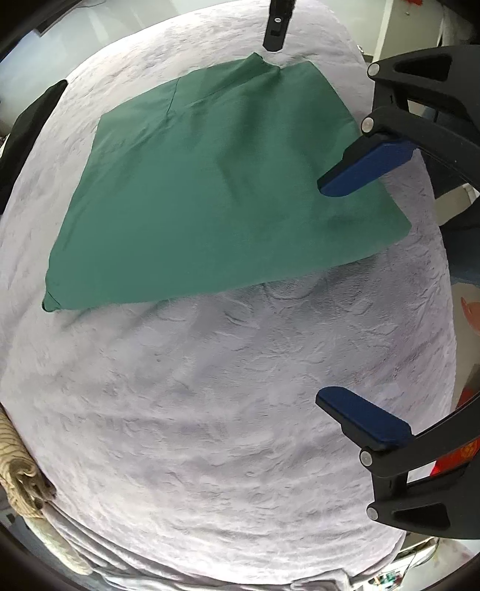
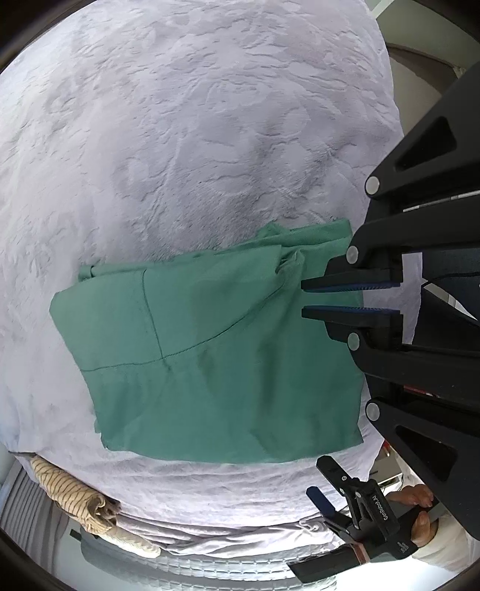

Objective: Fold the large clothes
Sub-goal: 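Open the right tool and withdraw both tools from the jacket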

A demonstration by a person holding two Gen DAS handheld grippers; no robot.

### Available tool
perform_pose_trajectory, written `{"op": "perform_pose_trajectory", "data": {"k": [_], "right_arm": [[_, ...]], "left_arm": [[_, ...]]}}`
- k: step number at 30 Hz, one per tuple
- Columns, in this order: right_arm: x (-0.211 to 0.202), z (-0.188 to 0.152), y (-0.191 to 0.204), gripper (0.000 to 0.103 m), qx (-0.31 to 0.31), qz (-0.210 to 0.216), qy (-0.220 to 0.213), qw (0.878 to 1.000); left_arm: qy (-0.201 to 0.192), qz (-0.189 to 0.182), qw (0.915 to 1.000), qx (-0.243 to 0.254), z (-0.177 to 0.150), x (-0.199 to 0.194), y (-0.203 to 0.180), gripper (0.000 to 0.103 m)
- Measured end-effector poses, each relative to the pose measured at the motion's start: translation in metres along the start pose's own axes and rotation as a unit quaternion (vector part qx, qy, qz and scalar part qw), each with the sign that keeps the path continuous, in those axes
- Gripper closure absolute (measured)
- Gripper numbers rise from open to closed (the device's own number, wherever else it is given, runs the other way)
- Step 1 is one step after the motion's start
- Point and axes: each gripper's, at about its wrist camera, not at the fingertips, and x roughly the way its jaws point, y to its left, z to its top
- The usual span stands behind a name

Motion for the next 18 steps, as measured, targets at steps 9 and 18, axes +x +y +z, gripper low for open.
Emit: {"op": "perform_pose_trajectory", "data": {"k": [9, 18], "right_arm": [[-0.007, 0.008, 0.018, 0.093, -0.028, -0.028, -0.008, 0.999], [-0.025, 0.018, 0.044, 0.021, -0.060, -0.050, -0.039, 0.996]], "left_arm": [[0.024, 0.005, 0.9996, -0.013, 0.007, 0.002, 0.000, 0.000], [0.001, 0.033, 0.9992, -0.024, 0.022, -0.016, -0.003, 0.000]]}}
